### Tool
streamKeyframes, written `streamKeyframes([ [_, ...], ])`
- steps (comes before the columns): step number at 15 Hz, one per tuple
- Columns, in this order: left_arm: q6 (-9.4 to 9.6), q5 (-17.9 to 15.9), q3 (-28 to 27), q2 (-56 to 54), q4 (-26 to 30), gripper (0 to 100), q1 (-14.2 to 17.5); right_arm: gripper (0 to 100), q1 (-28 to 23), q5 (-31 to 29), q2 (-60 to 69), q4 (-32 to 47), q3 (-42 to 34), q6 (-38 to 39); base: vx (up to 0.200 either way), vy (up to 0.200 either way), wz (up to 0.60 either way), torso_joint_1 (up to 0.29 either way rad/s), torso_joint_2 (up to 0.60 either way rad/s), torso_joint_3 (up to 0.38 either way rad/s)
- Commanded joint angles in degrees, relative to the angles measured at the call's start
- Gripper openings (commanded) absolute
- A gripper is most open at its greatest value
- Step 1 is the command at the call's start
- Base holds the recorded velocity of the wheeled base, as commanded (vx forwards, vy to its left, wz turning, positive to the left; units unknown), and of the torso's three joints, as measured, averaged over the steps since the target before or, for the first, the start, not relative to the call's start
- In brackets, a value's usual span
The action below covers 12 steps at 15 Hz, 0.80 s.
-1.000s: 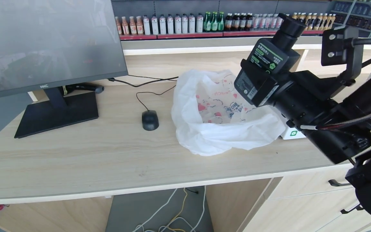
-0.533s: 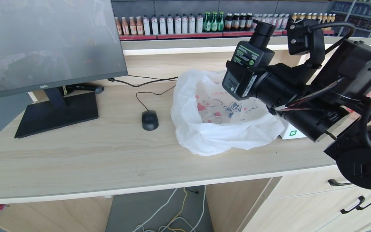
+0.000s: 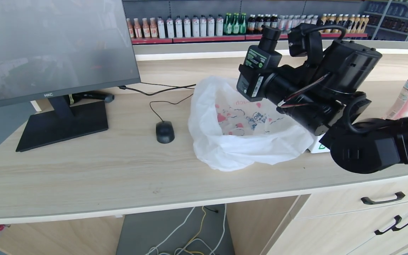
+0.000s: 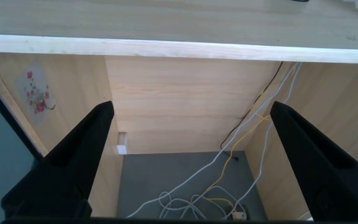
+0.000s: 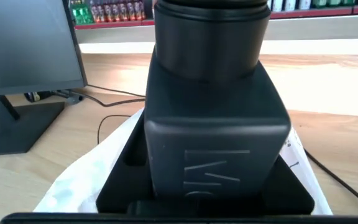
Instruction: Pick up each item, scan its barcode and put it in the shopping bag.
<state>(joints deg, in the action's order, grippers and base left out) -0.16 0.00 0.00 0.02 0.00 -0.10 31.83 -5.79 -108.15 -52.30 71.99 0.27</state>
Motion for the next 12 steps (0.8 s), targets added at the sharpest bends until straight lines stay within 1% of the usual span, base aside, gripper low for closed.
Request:
streamKeyframes([
  [1, -0.02, 0.00, 0.00, -0.02, 0.00, 100, 0.01, 0, -0.45, -0.01, -2.41, 0.00, 0.88, -0.27, 0.000, 0.000, 0.00, 0.000, 0.00, 0.000],
  [4, -0.02, 0.00, 0.00, -0.02, 0.00, 100, 0.01, 0, -1.24, 0.17, -3.91, 0.00, 0.79, -0.27, 0.000, 0.000, 0.00, 0.000, 0.00, 0.000],
  [12, -0.02, 0.00, 0.00, -0.02, 0.00, 100, 0.01, 0, -1.24, 1.66, -9.71, 0.00, 1.84, -0.36, 0.000, 0.000, 0.00, 0.000, 0.00, 0.000],
])
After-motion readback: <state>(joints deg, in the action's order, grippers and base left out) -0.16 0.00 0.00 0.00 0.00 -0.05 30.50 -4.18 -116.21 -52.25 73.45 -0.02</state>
